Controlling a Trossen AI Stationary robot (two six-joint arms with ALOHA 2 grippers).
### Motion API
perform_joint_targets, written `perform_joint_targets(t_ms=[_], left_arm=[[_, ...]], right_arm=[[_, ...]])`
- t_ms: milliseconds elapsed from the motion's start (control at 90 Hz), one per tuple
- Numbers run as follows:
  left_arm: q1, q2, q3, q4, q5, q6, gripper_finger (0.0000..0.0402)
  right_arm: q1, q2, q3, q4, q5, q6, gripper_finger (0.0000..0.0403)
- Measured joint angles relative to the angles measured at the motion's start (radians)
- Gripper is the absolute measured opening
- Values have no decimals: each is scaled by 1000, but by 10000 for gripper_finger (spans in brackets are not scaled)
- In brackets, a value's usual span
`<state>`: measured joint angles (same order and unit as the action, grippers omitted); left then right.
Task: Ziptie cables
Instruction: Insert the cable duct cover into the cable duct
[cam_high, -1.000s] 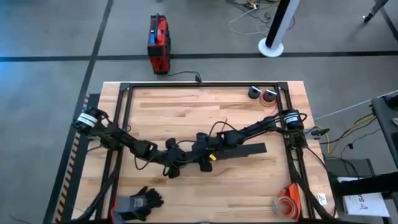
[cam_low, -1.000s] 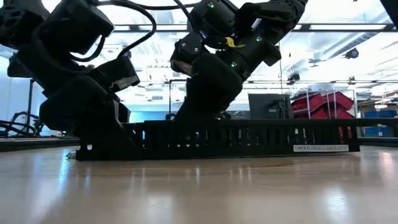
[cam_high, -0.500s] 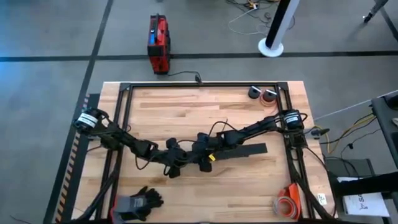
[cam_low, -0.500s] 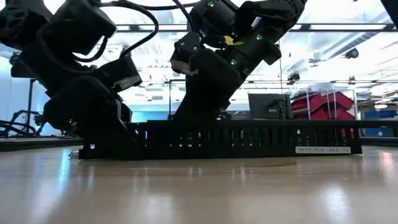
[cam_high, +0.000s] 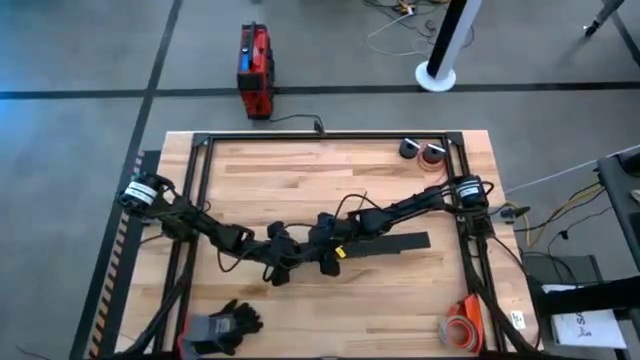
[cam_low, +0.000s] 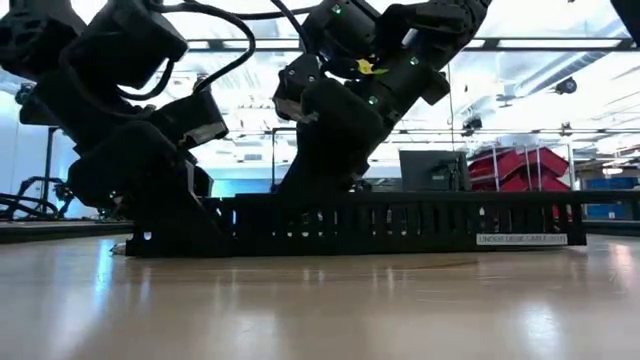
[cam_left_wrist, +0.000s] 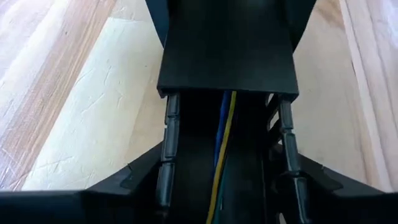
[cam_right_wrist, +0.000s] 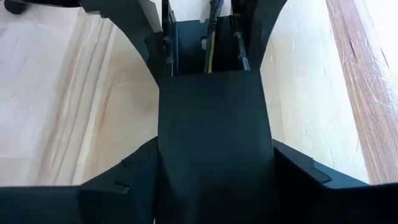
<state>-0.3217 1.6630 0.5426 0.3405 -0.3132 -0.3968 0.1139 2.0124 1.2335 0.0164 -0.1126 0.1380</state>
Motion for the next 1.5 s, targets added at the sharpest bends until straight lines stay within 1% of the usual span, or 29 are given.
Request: perform_joint_targets(t_ms=[133, 389, 522, 700, 744, 811, 844, 978, 1178, 1389, 1500], left_arm=[[9, 1, -2, 24, 8, 24, 220], [36, 0, 24, 9, 40, 79, 216], [41, -8, 18, 2, 42, 71, 217], [50, -9, 10, 14, 40, 65, 214], [51, -9, 10, 17, 39, 71, 215], [53, -9, 19, 12, 38, 93, 218], [53, -9, 26, 5, 35, 103, 219], [60, -7, 58, -17, 15, 137, 217], [75, -7, 92, -35, 13, 166, 223], [76, -28, 110, -107, 26, 169, 237], [74, -65, 110, -134, 47, 113, 249]], right_arm=[[0, 2, 4, 13, -27, -25, 213], [1, 2, 6, -17, -31, -19, 213], [4, -2, 7, -44, -17, -23, 219], [10, 1, 10, -22, -59, -67, 213], [12, 1, 10, -18, -39, -65, 213], [15, 1, 12, -17, 24, -41, 213], [12, 1, 15, -20, 34, -36, 213], [-2, 1, 16, 1, 28, -26, 217], [-3, 1, 17, 41, 43, -27, 214], [-4, 1, 16, 38, 57, -23, 243], [-4, 0, 14, 30, 55, -24, 252]])
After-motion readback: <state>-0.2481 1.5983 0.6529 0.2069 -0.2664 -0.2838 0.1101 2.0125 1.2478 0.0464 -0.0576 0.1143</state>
